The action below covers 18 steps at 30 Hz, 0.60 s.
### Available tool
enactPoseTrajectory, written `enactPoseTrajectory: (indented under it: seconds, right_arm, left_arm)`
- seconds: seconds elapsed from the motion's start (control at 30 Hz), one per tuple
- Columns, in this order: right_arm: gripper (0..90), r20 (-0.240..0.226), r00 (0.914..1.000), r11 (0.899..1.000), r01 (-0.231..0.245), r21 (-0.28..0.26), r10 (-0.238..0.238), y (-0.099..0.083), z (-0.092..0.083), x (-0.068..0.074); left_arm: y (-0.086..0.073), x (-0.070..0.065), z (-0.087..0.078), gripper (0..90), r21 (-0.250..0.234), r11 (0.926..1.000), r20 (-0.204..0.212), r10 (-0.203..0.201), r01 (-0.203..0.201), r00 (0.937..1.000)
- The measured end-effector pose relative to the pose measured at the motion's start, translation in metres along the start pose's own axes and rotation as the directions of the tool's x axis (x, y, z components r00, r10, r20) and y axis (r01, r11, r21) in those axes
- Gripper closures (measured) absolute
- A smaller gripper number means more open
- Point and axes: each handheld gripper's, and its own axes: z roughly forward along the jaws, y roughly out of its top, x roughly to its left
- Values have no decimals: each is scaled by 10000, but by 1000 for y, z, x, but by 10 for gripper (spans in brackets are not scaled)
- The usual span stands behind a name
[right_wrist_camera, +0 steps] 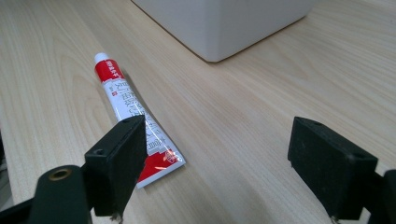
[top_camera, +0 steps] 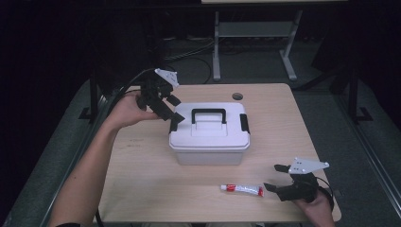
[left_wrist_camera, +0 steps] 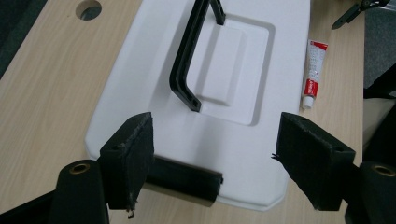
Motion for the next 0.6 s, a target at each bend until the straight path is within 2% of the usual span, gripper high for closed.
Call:
enactPoseTrajectory:
  seconds: [0.2, 0.23, 0.47, 0.6]
  right_arm:
    - [194, -39, 10000, 10000, -30, 57, 30, -1, 0, -1]
    - [194, -53, 10000, 10000, -26, 54, 26, -1, 0, -1]
    - [193, -17, 10000, 9999, -62, 82, 62, -1, 0, -3]
    - [193, -31, 10000, 10000, -35, 59, 35, -1, 1, -3]
  left_arm:
    - [10, 7, 10, 290, 134, 9999, 271, 95, -99, 9996]
    - [14, 9, 15, 291, 177, 9998, 421, 51, -58, 9991]
    - [24, 12, 20, 306, 86, 9998, 591, 146, -151, 9981]
    - [30, 15, 24, 314, 236, 9996, 717, 161, -178, 9973]
